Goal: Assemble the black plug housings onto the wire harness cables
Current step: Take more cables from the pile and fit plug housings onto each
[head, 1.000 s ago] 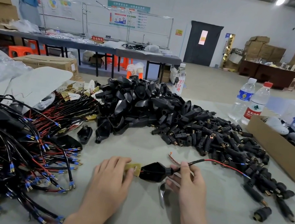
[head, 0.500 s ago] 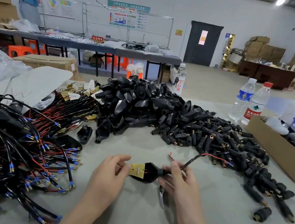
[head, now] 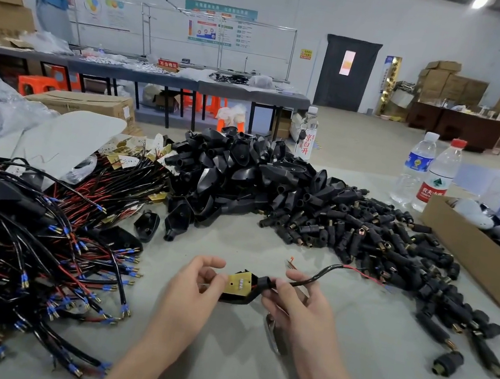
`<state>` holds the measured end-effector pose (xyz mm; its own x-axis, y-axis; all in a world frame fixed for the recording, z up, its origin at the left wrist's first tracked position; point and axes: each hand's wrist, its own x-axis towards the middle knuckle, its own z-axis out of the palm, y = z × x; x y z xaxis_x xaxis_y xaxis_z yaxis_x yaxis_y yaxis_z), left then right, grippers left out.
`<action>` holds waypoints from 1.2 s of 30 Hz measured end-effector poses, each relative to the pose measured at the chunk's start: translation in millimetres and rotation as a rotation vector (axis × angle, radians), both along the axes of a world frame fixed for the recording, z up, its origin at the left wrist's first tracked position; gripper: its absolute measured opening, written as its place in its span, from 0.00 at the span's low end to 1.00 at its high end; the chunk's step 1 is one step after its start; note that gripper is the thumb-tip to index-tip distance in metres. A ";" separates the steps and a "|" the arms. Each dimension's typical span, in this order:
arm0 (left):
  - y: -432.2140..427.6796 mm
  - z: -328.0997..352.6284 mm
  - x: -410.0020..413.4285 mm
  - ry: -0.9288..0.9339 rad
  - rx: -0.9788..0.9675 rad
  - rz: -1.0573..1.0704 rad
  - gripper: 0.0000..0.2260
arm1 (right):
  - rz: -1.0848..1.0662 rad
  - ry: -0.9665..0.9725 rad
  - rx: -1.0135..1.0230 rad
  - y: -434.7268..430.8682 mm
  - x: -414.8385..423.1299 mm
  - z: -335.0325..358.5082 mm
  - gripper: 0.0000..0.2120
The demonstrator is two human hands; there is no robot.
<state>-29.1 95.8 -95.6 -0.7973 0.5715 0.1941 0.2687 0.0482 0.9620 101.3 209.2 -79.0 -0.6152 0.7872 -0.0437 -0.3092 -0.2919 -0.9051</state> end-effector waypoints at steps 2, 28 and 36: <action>0.1 2.0 1.8 -0.044 0.020 -0.010 0.06 | -0.006 0.042 -0.033 0.2 -0.8 -1.0 0.04; 4.6 24.5 16.1 -0.472 0.267 -0.022 0.03 | 0.070 0.158 -0.079 -2.0 -0.4 1.5 0.02; 2.2 23.1 14.0 -0.436 0.242 -0.004 0.04 | 0.124 0.154 -0.075 -5.3 -1.0 3.1 0.11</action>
